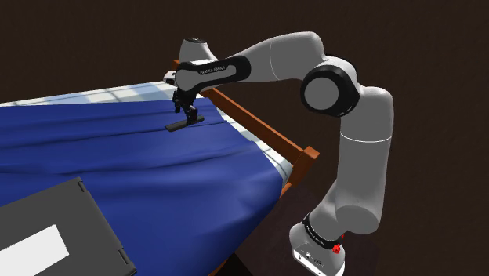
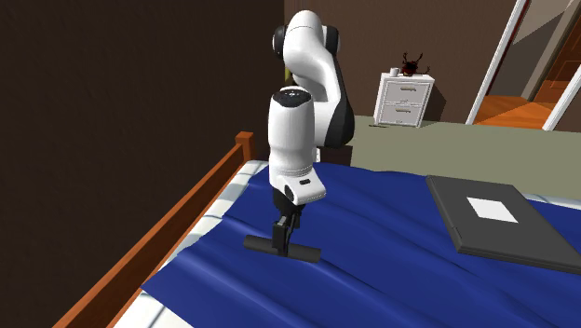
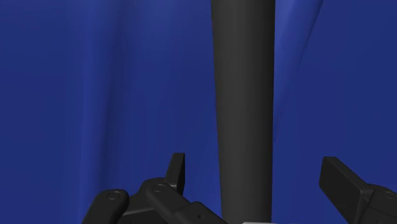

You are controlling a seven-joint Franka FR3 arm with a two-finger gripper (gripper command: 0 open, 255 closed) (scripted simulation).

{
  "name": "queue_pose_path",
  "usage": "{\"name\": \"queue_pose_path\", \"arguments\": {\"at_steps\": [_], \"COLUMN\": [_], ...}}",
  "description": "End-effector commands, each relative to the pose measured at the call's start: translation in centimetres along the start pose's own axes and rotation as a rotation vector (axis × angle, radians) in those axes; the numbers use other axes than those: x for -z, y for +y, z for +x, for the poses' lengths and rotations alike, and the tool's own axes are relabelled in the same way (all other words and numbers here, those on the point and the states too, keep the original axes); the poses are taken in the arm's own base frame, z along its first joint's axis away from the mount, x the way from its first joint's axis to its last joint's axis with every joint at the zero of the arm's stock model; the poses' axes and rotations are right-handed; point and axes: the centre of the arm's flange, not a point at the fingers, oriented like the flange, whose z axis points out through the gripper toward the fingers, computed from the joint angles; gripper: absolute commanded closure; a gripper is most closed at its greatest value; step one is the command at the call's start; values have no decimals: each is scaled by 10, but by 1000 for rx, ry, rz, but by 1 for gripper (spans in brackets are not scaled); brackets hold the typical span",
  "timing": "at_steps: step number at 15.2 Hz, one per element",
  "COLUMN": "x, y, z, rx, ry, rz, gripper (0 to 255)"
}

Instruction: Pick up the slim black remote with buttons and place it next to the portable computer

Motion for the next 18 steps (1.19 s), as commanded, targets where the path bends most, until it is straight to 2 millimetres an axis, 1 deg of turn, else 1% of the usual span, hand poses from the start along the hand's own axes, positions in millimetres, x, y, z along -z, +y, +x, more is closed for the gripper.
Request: {"name": "queue_pose_path", "arguments": {"at_steps": [1,3,11,12,18], "x": [-10,-24,-24,-24,-24], "y": [-1,-1,-1,-1,-1], "z": [0,0,0,0,1], "rx": [2,2,2,2,2], "ry": [0,0,0,0,0], "rz": [0,0,0,0,0], "gripper": [0,0,0,255,255]}}
